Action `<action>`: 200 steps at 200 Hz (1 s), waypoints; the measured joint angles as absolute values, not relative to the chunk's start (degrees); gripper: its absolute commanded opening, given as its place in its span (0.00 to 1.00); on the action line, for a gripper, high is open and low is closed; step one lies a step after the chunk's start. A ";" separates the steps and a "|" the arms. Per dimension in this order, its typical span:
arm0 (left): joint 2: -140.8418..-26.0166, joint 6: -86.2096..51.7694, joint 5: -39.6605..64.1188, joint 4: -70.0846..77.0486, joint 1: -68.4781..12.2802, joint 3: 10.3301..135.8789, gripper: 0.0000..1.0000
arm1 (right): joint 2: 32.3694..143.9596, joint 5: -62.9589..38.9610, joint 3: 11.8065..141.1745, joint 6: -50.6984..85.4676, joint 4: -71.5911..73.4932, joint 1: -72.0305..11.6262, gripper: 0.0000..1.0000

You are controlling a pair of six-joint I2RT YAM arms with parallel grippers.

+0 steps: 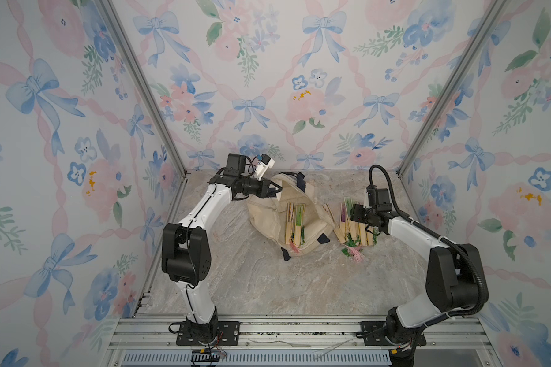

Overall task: Take out the folding fans from the tote bags
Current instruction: Place the folding fan at the center of the board, then pick up the folding fan from the canvas bag.

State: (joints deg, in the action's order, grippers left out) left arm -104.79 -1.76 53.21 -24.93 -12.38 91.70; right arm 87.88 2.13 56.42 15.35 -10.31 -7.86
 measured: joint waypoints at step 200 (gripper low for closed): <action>-104.79 -1.78 52.88 -24.93 -12.38 91.70 0.00 | 62.92 -18.09 43.03 14.22 6.24 -32.45 0.74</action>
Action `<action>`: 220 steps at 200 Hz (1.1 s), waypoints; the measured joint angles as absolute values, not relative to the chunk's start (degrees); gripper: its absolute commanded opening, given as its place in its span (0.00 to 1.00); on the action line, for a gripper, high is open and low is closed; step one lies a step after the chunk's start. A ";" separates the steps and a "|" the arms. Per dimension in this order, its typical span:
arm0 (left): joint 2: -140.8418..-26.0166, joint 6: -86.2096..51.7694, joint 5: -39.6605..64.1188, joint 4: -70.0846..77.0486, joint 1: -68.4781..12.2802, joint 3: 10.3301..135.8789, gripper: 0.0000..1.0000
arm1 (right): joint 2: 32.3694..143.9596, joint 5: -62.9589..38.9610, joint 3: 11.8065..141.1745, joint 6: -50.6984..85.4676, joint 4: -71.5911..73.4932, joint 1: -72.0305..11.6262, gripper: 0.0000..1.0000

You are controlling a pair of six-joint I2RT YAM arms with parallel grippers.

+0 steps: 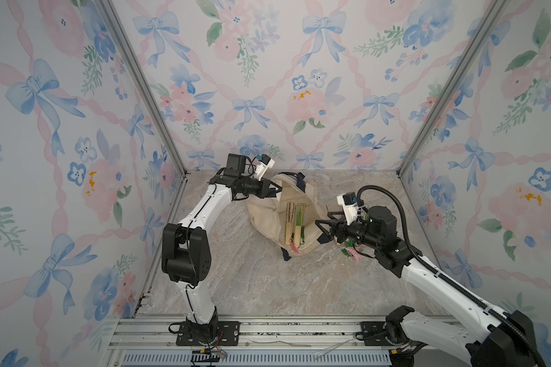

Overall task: Take out the folding fans from the tote bags
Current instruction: Pick up the folding fan from the canvas bag.

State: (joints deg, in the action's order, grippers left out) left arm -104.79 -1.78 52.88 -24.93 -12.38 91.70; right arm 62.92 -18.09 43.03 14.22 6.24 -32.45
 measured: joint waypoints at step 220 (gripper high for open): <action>-102.91 -1.80 51.46 -24.97 -12.40 90.74 0.00 | 105.30 12.34 67.35 28.64 -3.64 -49.43 0.80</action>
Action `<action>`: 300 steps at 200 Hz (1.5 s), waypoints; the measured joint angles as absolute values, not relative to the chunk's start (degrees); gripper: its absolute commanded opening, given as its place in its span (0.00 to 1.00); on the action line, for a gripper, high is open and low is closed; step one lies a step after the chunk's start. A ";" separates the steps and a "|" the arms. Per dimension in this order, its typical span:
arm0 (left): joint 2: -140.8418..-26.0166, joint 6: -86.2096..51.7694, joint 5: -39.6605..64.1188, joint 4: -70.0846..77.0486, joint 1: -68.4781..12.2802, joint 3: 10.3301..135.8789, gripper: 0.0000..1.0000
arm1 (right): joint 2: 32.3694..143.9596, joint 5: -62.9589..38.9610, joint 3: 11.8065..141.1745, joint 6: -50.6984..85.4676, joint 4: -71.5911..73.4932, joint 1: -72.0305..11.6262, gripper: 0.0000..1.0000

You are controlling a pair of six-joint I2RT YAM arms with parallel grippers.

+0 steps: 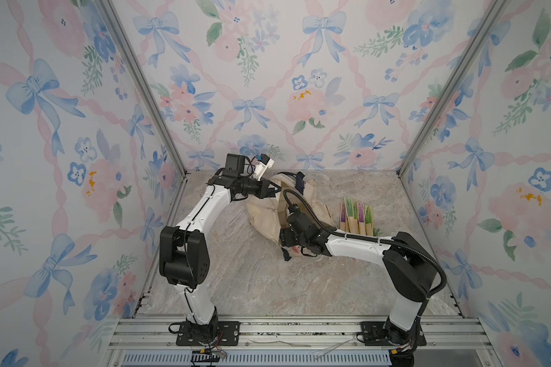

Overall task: Take out the folding fans from the tote bags
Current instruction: Pick up the folding fan from the canvas bag.

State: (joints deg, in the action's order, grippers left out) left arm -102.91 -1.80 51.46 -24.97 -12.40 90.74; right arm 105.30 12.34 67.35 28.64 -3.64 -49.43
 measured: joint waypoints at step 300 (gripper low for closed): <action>-100.22 -1.78 49.28 -24.99 -14.90 88.90 0.00 | 115.44 10.50 76.05 40.56 -7.27 -43.53 0.77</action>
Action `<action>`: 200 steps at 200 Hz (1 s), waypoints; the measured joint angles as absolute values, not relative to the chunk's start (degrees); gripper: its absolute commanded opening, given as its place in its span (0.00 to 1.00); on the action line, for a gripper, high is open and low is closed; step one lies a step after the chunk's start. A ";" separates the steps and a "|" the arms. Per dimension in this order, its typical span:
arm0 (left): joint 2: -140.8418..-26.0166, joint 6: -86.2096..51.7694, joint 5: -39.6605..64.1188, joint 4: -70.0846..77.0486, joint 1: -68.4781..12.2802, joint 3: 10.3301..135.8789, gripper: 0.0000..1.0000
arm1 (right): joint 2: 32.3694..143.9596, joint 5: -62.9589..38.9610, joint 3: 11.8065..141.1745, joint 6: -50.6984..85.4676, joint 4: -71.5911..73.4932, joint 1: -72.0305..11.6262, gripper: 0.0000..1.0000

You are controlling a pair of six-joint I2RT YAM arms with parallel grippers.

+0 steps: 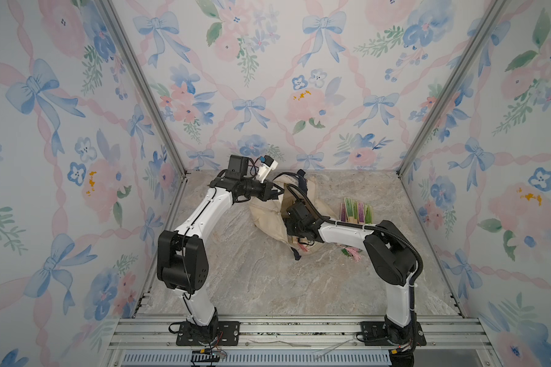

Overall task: Take out the folding fans from the tote bags
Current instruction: Pick up the folding fan from the canvas bag.

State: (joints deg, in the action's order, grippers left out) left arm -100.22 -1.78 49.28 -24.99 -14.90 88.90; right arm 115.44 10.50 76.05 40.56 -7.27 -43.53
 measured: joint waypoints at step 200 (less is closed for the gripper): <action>-100.22 -1.78 49.28 -24.99 -15.88 88.90 0.00 | 118.32 11.09 74.98 38.33 -2.81 -41.60 0.32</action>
